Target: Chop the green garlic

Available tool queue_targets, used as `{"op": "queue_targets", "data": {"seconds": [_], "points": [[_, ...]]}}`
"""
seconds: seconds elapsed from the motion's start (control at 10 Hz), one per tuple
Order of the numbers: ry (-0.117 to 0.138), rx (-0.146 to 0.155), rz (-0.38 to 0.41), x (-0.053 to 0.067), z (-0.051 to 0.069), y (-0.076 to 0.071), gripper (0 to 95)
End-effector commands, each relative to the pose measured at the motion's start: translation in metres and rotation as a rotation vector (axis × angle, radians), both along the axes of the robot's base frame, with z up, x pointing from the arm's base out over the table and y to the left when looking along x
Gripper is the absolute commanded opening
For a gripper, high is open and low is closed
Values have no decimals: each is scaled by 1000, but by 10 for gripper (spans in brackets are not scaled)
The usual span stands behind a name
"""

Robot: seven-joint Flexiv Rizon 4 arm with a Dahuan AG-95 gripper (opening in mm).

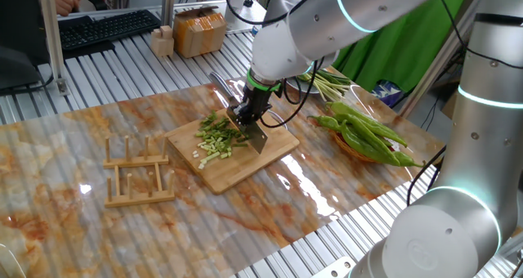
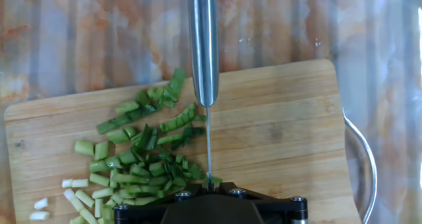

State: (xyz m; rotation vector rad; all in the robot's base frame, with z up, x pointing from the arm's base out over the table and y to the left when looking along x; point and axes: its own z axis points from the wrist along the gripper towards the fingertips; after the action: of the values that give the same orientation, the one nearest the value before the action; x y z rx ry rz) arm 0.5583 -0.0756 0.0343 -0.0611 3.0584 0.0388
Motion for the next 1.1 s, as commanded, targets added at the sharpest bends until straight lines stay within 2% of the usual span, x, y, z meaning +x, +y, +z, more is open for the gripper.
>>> {"op": "queue_targets", "data": {"seconds": [0.1,0.2,0.4,0.5,0.7,1.1], "points": [[-6,10,0,13,2,2,0],[-8,8,-1,19,3,3,0],[-13,23,-8,17,3,4,0],[-25,30,-8,13,4,5,0],[-45,30,-14,2,-7,6,0],[-34,29,-15,4,-2,6,0]]}}
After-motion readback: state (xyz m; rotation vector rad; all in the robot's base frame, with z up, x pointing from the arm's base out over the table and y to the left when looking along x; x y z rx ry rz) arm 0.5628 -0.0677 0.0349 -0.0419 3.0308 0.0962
